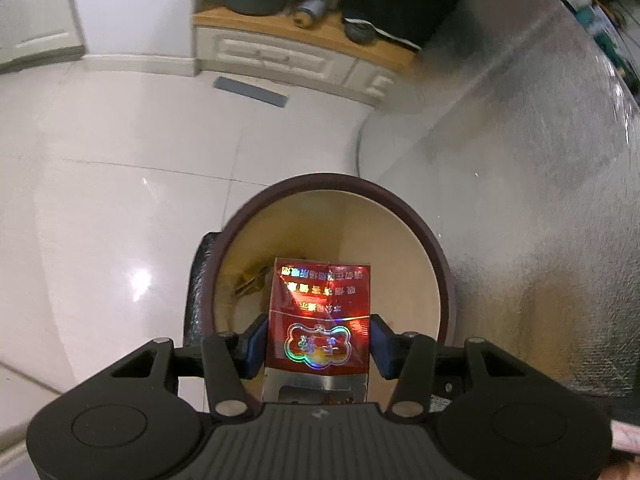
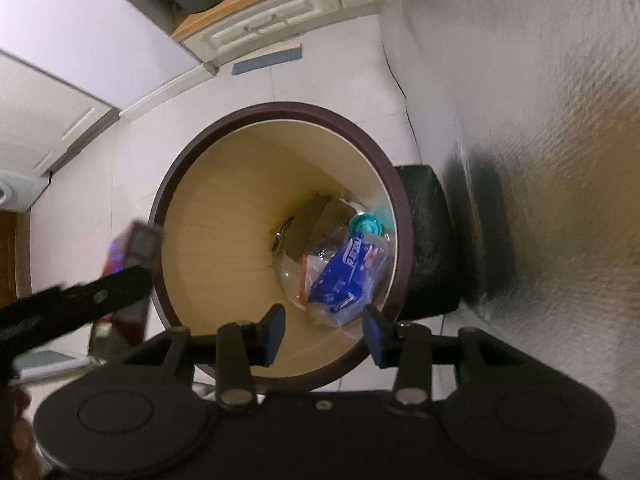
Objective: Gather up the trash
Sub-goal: 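Open both tools to drop the red box and tissue pack into the wastebasket, then lift both open tools out of the wastebasket and return to the table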
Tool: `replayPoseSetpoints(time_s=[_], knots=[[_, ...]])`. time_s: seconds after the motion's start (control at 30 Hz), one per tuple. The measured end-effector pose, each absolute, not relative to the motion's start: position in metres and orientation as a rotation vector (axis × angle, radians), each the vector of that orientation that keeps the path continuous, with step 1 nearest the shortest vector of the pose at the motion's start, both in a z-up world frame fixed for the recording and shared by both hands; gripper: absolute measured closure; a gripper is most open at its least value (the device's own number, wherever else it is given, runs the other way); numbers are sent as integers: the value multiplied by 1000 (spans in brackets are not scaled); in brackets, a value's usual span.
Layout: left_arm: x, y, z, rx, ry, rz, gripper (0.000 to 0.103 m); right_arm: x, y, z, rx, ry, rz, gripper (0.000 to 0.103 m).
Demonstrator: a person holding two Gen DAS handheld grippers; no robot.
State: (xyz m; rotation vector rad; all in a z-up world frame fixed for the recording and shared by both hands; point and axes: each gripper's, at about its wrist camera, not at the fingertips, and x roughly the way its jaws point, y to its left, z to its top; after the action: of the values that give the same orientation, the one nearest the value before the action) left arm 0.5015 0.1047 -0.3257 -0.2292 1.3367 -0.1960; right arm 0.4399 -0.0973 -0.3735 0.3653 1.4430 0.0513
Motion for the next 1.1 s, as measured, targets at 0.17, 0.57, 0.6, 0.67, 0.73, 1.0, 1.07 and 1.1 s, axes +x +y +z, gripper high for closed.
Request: replayPoseSetpoints(time_s=[0.17,0.57,0.6,0.67,0.73,1.0,1.07,1.1], knots=[[527,91,-329,-169,1331,-250,40,441,-98,-367,330,1427,76,59],[507,103,-336,-162,1389,-195,16,437,-94,-361,293,1421,101,59],[504,105,-336,-162,1395,-191,16,436,-94,-360,287,1420,102,59],[499,107,-335,-159,1407,-184,15,435,-93,-357,274,1417,104,59],[492,110,-333,-157,1416,-176,14,433,-92,-354,260,1410,104,58],[480,123,-315,-148,1409,-145,12,428,-95,-337,221,1371,97,56],[476,125,-309,-138,1402,-142,11,427,-95,-331,217,1362,98,56],[475,126,-306,-136,1400,-141,11,426,-95,-328,212,1356,100,55]])
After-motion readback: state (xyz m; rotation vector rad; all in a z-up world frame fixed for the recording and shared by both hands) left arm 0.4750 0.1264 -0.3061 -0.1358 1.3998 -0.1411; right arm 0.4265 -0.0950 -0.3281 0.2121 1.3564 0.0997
